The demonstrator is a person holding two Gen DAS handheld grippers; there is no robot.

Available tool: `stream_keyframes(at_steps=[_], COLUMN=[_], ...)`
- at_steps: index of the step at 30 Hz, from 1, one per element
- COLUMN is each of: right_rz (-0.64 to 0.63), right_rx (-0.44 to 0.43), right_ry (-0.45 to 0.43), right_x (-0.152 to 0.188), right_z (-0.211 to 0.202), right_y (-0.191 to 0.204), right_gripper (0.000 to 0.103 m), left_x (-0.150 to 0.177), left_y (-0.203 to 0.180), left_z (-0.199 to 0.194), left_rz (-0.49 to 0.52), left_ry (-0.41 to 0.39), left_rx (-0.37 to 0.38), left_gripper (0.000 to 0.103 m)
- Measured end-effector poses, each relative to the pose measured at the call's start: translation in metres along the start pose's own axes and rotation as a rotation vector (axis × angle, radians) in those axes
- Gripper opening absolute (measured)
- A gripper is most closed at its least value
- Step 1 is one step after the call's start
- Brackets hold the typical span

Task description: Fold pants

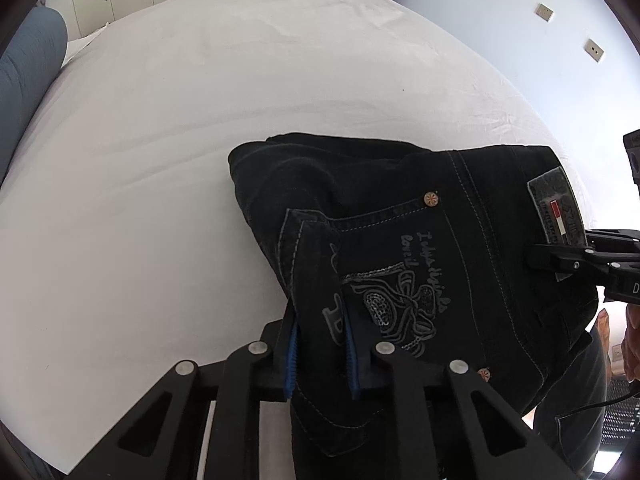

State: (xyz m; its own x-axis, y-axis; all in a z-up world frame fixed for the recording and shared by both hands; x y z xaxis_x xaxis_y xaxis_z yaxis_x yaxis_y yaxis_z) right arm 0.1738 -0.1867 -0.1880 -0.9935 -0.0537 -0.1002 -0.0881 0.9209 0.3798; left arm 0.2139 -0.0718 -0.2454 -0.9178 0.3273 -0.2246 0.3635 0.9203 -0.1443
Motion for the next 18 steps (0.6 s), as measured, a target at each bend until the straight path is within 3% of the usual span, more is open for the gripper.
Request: stream_keyframes(at_steps=[5,11,18], right_rz=[-0.032,-0.037,0.028], right_rx=[-0.022,-0.04,-0.095], right_ry=[-0.07,-0.153,-0.155], right_x=[-0.008,-0.047,-0.111], right_z=[-0.035,-0.071,-0.062], right_y=[0.01,-0.005,-0.065], right_gripper=[0.015,0.015,0.015], left_x=[-0.013,-0.07,-0.136], left_y=[-0.003,-0.004,-0.005], left_z=[-0.032,-0.066,-0.02], left_rz=[0.007,0.035,0.029], left_ry=[-0.061,-0.147,-0.121], left_rx=[-0.011,-0.032,-0.033], left_gripper=[0.019,0.019,0.019])
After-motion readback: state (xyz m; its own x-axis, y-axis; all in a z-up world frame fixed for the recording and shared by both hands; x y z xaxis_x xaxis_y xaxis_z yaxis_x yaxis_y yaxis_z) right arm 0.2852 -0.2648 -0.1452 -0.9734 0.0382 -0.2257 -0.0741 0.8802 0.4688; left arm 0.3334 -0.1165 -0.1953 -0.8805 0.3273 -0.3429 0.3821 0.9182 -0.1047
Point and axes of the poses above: each gripper's, at about its wrist camera, not at the fingertips, and z roughly the way its jaws point, y to its left, x to its underside, the point moved 8 cm from there along z, roughly the way its jaws point, and after that the axes turned 12 degrees about y, right-handed, at the moved point
